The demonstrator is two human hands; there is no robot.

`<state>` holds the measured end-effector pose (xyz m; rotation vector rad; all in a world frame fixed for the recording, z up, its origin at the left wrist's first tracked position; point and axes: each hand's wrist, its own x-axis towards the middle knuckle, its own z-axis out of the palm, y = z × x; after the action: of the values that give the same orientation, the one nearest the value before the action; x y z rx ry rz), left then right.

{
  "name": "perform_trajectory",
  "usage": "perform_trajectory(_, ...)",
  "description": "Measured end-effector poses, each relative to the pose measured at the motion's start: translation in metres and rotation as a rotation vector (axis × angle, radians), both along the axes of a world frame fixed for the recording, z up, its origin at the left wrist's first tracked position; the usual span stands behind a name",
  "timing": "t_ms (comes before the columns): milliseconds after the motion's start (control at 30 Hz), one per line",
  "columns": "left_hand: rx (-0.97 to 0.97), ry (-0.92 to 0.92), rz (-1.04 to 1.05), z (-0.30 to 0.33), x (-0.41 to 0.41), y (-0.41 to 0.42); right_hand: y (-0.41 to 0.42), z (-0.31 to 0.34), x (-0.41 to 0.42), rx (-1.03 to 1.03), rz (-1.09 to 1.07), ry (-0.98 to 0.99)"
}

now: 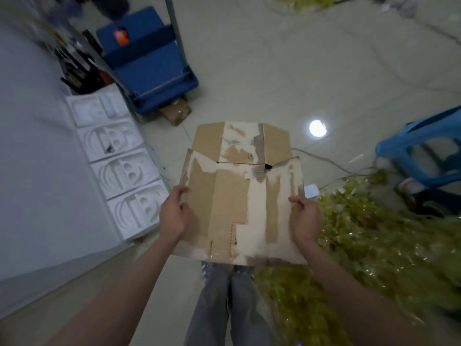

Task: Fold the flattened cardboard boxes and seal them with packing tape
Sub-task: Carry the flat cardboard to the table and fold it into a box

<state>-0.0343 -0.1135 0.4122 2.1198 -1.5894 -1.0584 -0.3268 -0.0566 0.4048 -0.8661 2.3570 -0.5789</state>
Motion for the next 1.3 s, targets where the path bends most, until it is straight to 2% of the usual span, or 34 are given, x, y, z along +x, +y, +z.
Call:
perform_trajectory(233, -0.174, 0.034, -0.057, 0.147, -0.015, -0.04, -0.032, 0.144, -0.022, -0.156, 0.014, 0.001)
perform_trajectory(567, -0.292, 0.066, -0.102, 0.29, -0.042, -0.091, -0.07, 0.299, -0.051, -0.292, 0.04, 0.046)
perform_trajectory(1033, -0.473, 0.116, -0.112, 0.433, -0.058, -0.211, -0.19, 0.445, -0.076, -0.467, 0.059, 0.028)
perform_trajectory(1300, -0.526, 0.2, -0.084, 0.482, -0.062, -0.323, -0.305, 0.502, -0.079, -0.567, 0.053, 0.056)
